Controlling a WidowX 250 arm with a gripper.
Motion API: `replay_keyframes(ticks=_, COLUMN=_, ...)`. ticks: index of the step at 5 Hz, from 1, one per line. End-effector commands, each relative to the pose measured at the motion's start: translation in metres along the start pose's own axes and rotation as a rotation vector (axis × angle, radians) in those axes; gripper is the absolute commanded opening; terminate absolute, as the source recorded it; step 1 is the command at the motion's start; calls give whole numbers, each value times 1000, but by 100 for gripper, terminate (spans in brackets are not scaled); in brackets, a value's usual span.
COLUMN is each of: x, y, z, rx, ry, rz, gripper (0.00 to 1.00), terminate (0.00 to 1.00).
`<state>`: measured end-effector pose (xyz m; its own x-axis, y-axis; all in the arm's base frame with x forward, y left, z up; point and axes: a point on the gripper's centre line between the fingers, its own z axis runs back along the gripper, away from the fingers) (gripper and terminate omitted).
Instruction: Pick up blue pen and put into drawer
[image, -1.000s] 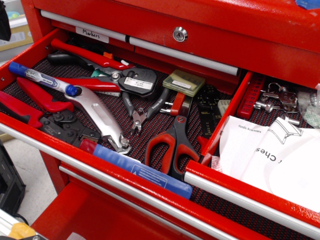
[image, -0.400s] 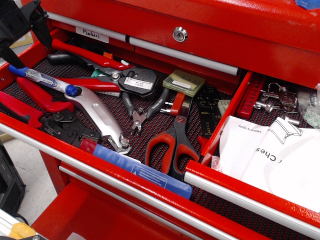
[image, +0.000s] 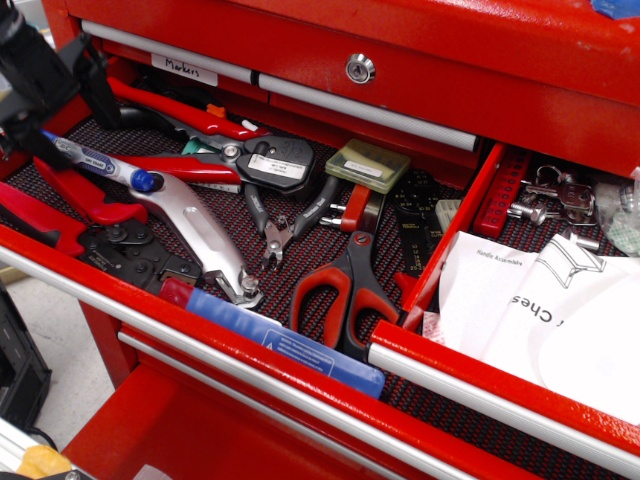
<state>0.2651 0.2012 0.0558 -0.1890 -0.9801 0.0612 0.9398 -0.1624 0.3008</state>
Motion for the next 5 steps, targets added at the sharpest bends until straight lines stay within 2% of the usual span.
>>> replay_keyframes(ticks=1, x=17, y=-3, z=-9, rx=-22, ry=-64, rz=194, gripper=100, terminate=0)
replay_keyframes(ticks=2, x=20, y=-3, z=-6, rx=-29, ry=-57, rz=218, gripper=0, terminate=0)
replay_keyframes(ticks=3, x=26, y=-3, z=-12, rx=-19, ry=-79, rz=261, gripper=0, terminate=0)
replay_keyframes(ticks=4, x=32, y=0, z=-2, rx=-41, ry=-88, rz=302, gripper=0, terminate=0)
replay_keyframes(ticks=5, x=56, y=20, z=41, rx=-114, ry=8, rz=320, gripper=0, terminate=0)
